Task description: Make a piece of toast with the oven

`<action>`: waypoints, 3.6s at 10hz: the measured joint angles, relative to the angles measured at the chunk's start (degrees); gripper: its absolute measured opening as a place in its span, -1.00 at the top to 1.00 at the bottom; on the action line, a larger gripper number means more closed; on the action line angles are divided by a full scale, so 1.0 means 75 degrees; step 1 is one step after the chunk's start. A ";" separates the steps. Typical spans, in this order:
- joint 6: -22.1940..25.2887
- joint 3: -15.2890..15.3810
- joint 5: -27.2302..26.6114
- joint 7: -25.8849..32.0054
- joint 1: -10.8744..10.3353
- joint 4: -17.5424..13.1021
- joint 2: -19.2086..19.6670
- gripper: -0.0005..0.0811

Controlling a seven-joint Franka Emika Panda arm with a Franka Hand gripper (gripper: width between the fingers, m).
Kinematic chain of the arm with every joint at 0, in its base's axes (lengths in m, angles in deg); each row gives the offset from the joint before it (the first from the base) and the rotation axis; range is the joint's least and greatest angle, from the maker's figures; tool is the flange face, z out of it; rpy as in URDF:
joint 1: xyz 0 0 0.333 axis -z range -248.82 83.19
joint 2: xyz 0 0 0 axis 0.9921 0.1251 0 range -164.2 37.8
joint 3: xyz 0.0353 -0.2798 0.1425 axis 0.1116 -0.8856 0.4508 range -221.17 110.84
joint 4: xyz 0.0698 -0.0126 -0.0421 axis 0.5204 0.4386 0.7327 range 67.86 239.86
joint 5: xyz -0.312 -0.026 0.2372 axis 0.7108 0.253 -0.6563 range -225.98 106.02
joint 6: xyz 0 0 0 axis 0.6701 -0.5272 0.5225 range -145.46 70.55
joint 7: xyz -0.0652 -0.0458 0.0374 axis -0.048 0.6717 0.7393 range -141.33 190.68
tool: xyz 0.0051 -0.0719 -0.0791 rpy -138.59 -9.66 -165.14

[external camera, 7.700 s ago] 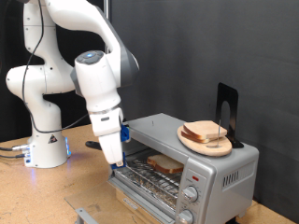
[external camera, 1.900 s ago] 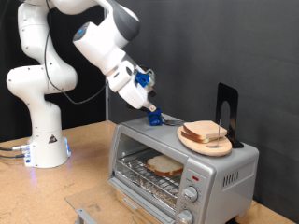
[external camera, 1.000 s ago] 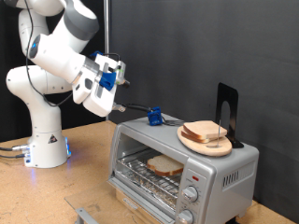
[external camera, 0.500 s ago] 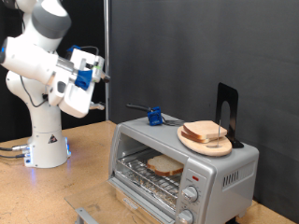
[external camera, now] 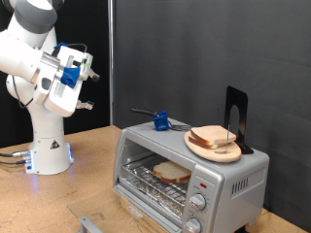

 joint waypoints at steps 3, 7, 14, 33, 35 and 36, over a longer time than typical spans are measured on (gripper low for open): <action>0.0180 -0.0453 0.0184 -0.0755 0.0116 -0.0117 0.0918 -0.99; -0.0741 -0.0754 0.0163 -0.0508 0.0288 -0.0561 0.2360 -0.99; 0.0165 -0.1367 0.0572 -0.1589 0.0514 -0.1210 0.3324 -0.99; -0.0731 -0.1847 0.0081 0.0958 0.0764 -0.2585 0.6041 -0.99; -0.0759 -0.1633 -0.0125 0.1176 0.0721 -0.2607 0.6456 -0.99; -0.0799 -0.1464 -0.0208 0.1313 0.0671 -0.2620 0.6667 -0.99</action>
